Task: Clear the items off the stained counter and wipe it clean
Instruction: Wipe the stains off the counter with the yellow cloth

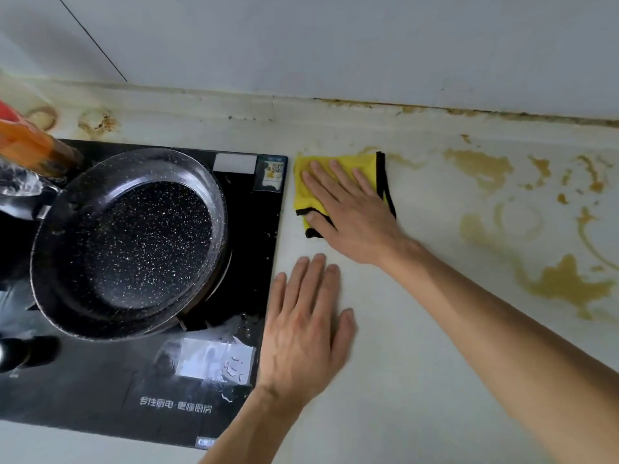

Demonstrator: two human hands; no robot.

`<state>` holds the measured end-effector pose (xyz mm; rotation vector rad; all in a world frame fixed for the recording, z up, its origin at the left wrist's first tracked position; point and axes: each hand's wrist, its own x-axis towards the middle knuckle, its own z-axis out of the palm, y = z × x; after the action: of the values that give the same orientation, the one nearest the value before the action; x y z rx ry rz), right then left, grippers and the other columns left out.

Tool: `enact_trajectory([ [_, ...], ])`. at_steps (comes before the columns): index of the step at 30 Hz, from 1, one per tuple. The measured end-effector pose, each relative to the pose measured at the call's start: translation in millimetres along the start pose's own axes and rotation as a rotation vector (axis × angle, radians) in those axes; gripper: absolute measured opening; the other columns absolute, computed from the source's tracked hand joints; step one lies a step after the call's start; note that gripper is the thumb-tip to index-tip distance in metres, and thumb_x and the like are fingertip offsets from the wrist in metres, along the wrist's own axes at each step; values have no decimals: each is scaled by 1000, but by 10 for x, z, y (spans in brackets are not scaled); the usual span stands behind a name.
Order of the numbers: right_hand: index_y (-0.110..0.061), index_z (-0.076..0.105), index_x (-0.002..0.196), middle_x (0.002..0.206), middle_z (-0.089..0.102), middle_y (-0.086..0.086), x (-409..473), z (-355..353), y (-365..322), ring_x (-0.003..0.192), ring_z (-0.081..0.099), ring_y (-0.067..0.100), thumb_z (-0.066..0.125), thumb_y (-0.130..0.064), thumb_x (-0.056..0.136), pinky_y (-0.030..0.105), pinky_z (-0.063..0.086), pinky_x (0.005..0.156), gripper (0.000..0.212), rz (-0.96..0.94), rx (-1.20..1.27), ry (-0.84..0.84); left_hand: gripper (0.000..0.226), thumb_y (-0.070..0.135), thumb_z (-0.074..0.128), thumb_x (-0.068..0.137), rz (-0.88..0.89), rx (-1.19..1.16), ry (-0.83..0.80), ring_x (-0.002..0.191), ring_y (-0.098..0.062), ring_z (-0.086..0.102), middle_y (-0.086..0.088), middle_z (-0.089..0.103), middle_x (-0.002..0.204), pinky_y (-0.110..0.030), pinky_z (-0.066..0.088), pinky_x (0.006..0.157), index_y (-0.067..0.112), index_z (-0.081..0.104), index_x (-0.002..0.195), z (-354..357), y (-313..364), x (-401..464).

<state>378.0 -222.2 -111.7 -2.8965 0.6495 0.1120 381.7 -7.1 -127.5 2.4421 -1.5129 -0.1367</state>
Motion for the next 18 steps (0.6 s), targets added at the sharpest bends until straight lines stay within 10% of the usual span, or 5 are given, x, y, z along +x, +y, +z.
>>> enact_trajectory([
  [18, -21, 12, 168, 176, 6, 1, -372, 38, -76, 163, 2, 25, 20, -64, 102, 51, 5, 130, 79, 283, 35, 41, 62, 44, 51, 102, 5, -17, 22, 161, -26, 26, -6, 38, 169, -55, 25, 128, 14, 47, 156, -2, 12, 0],
])
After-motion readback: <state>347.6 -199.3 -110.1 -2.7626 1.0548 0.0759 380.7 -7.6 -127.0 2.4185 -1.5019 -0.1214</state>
